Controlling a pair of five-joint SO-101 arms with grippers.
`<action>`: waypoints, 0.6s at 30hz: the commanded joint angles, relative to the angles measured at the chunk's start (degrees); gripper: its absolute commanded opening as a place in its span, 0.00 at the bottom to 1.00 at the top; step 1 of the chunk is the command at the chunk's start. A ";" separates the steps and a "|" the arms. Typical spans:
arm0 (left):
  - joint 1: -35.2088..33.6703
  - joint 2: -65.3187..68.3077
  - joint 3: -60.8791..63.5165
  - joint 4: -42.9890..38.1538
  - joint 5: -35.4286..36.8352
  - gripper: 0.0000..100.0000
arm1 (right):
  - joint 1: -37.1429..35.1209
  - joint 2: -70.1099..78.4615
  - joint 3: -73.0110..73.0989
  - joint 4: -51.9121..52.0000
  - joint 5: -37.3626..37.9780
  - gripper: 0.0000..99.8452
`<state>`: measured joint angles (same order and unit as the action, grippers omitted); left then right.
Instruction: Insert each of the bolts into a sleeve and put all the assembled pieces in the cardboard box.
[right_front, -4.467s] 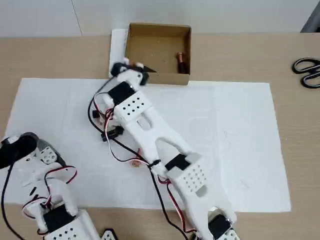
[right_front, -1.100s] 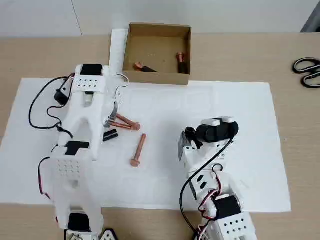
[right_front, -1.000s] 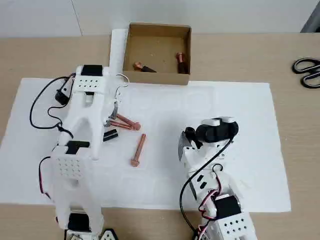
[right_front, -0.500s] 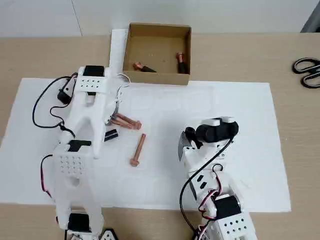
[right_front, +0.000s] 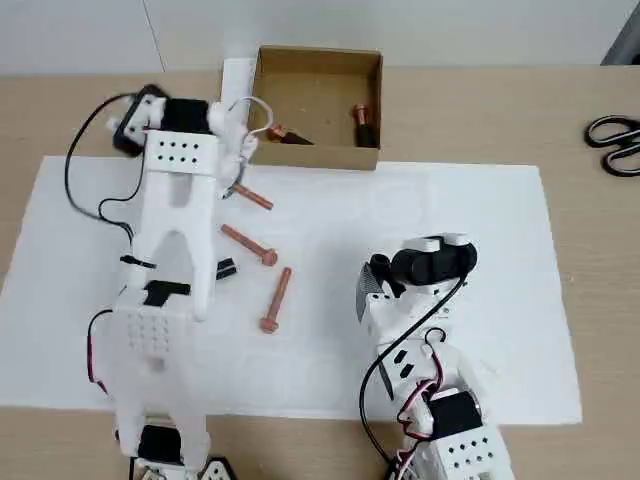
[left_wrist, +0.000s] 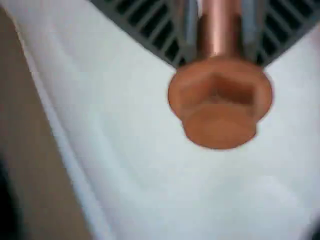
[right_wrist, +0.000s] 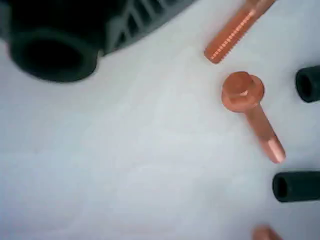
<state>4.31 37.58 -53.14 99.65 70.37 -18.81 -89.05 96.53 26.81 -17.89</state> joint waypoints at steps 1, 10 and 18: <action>4.31 -16.26 -1.45 0.97 -6.95 0.01 | -0.40 -1.19 0.09 -0.48 -0.09 0.00; 11.69 -46.68 33.89 -3.96 -17.76 0.01 | -0.40 -1.27 0.00 -10.59 19.78 0.00; 14.07 -61.71 53.49 -28.40 -29.45 0.01 | -0.48 -1.27 0.26 -19.03 25.32 0.00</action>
<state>17.05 -17.45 -5.49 80.31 44.00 -18.81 -89.14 96.53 9.93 6.64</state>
